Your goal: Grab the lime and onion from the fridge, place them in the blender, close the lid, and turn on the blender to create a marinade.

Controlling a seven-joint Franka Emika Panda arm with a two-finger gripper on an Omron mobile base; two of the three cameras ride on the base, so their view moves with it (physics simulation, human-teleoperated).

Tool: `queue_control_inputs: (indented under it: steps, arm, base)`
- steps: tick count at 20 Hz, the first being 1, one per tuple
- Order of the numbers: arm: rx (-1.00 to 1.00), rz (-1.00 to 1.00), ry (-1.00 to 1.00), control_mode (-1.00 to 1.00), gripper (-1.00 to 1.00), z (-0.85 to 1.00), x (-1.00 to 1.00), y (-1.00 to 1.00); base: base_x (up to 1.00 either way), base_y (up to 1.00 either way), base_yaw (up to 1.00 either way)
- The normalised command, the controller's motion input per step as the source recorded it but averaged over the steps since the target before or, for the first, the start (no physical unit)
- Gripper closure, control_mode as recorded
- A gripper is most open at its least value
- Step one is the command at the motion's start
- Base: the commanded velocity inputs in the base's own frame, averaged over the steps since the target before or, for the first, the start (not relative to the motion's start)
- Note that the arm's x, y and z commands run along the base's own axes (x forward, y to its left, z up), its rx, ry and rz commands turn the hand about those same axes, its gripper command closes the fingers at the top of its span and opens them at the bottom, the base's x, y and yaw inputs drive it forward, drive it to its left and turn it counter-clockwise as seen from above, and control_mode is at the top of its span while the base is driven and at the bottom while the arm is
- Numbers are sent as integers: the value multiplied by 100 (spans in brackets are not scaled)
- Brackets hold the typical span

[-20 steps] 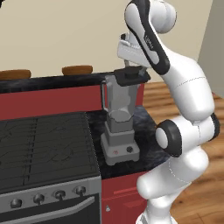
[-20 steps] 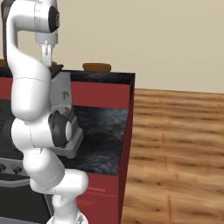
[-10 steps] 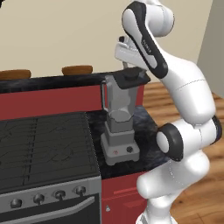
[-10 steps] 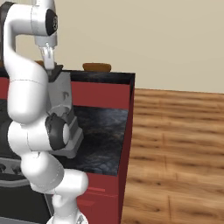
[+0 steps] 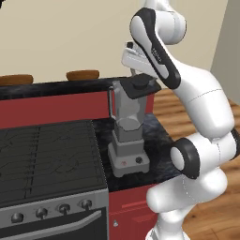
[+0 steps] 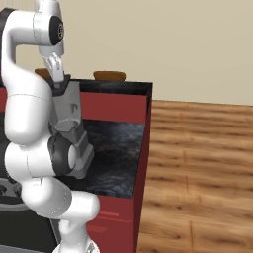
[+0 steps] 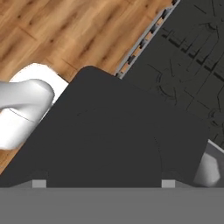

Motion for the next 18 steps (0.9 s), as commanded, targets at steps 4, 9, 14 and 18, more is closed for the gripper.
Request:
queue_control_inputs:
  steps: [4,9,14,18]
  arm:
    - [0,0,0,-100,100,0,4,10]
    - [0,-2,0,-100,100,4,10,8]
    - [0,-7,0,-100,100,0,19,0]
    - [0,-7,1,-100,100,0,34,0]
  base:
    - [0,0,0]
    - [0,0,0]
    - [0,0,0]
    - [0,0,0]
